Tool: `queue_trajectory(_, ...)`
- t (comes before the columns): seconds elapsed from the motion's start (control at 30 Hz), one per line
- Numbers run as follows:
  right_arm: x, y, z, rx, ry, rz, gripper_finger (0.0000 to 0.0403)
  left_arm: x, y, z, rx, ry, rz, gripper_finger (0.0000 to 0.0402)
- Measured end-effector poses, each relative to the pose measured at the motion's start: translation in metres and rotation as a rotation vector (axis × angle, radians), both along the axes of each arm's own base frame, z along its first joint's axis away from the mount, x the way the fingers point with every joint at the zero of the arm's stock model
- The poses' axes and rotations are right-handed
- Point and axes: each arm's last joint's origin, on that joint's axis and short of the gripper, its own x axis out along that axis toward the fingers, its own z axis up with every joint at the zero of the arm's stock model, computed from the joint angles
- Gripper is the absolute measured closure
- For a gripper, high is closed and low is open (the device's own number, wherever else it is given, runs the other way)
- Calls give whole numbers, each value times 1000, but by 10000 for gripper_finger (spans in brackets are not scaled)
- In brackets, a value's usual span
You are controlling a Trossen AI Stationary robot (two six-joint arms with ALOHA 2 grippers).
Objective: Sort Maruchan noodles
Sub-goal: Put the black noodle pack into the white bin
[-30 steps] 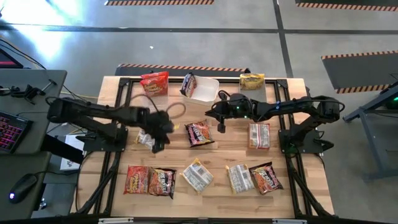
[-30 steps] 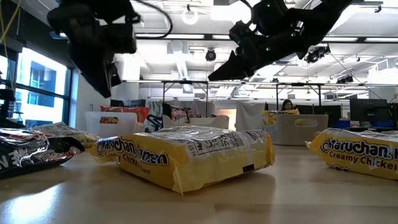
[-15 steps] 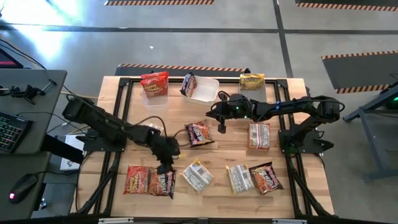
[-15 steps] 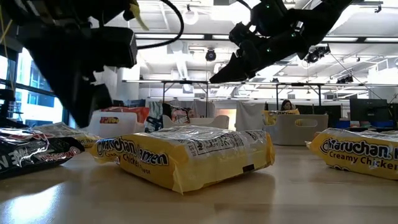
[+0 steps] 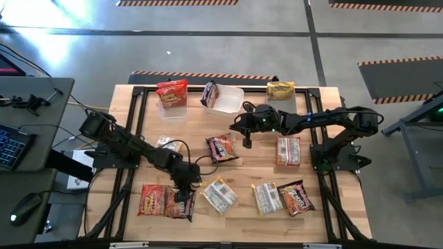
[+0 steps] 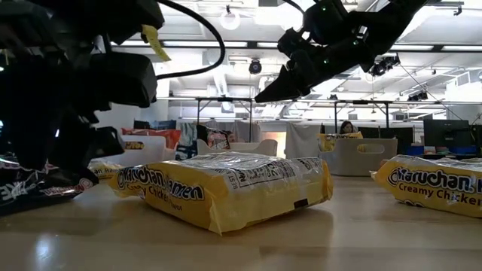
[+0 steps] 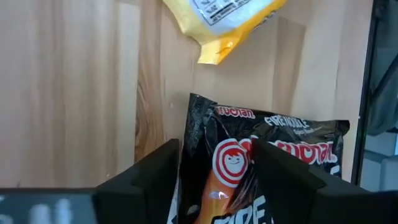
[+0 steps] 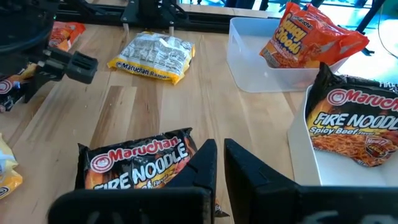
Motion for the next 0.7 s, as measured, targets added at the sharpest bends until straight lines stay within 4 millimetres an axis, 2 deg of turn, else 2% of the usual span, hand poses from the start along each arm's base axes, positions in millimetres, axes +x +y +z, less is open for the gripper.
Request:
queue_trajectory(0.37,-1,0,-2,5,20,0,391,1,12,8,-7,-51,-31,385)
queue_trajectory(0.53,-4,0,-1,11,44,-4,391,5,25,11,4,-83,-21,386)
queue_trajectory(0.7,-8,0,6,44,31,-22,391,8,48,17,19,-119,27,398)
